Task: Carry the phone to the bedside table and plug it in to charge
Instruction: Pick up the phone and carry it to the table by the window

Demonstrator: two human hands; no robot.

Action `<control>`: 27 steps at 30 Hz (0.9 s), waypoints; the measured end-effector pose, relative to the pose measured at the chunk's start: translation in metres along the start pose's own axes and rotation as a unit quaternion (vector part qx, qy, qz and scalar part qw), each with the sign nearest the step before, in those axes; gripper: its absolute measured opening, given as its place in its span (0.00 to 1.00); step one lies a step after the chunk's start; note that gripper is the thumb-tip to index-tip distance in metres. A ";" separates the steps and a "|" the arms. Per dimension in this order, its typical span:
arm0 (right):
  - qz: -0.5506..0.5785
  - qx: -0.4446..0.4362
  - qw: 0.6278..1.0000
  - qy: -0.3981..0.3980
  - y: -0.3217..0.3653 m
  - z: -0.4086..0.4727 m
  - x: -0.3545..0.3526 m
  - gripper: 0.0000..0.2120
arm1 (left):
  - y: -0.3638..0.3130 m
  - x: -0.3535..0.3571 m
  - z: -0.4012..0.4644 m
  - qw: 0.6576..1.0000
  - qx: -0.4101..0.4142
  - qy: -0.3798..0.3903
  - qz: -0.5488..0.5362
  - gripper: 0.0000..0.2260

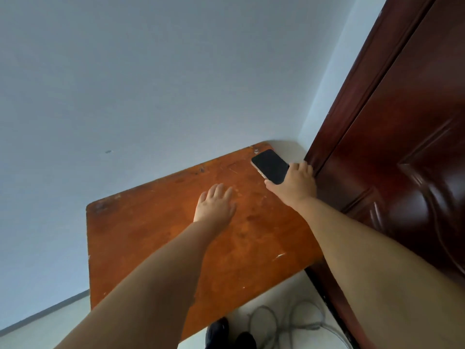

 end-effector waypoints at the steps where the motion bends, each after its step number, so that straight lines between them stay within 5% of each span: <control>1: 0.009 -0.024 1.000 -0.006 0.019 0.002 -0.004 0.36 | 0.017 -0.014 -0.004 1.000 -0.020 -0.018 -0.004 0.23; 14: 0.066 -0.293 0.954 0.007 0.268 -0.085 0.008 0.33 | 0.207 -0.092 -0.161 0.959 -0.250 -0.131 -0.032 0.18; 27: 0.138 -0.480 0.863 0.072 0.557 -0.357 0.043 0.32 | 0.425 -0.079 -0.500 0.890 -0.427 -0.160 0.000 0.17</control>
Point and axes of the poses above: each hand's wrist, its own z-axis towards the middle knuckle, its own x-axis out of the palm, y = z × x, the point moved 8 cm from there along z, towards the middle knuckle, and after that the axes turned 3 degrees about z, right-handed, at the moved point
